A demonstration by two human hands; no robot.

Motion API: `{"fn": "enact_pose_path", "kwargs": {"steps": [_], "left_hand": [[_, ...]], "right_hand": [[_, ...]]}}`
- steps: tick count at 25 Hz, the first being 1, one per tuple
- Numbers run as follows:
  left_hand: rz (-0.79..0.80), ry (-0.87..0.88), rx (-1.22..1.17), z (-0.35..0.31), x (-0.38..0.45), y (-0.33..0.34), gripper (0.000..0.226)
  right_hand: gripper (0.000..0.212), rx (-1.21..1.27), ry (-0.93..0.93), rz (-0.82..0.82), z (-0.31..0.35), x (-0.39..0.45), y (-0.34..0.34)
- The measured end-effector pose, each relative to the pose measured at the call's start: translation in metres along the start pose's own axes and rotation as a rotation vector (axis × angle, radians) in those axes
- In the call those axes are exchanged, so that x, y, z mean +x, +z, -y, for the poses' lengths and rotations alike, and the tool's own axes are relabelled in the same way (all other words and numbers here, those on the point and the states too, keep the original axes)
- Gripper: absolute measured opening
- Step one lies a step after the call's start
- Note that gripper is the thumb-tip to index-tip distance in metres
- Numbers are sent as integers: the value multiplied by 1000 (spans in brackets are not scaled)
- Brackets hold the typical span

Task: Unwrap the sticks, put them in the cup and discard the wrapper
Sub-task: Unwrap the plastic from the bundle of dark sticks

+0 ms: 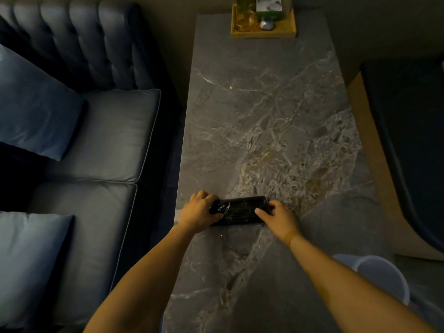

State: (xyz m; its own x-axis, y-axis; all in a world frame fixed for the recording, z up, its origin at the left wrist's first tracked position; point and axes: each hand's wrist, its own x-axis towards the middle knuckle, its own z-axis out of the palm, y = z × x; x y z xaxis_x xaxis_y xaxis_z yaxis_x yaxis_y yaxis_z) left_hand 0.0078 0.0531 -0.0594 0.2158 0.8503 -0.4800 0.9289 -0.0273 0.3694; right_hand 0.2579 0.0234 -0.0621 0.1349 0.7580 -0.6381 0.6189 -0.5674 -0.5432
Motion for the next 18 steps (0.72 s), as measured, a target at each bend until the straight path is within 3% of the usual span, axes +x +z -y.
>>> {"fn": "enact_pose_path", "kwargs": {"steps": [9, 13, 18], "left_hand": [[-49, -86, -237, -11, -45, 31, 44], [-50, -103, -426, -19, -86, 49, 38], [29, -46, -491, -31, -144, 57, 39]], "right_hand": [[22, 845, 137, 24, 0, -33, 8], [17, 962, 17, -27, -4, -71, 8], [27, 865, -170, 3, -23, -124, 2]]}}
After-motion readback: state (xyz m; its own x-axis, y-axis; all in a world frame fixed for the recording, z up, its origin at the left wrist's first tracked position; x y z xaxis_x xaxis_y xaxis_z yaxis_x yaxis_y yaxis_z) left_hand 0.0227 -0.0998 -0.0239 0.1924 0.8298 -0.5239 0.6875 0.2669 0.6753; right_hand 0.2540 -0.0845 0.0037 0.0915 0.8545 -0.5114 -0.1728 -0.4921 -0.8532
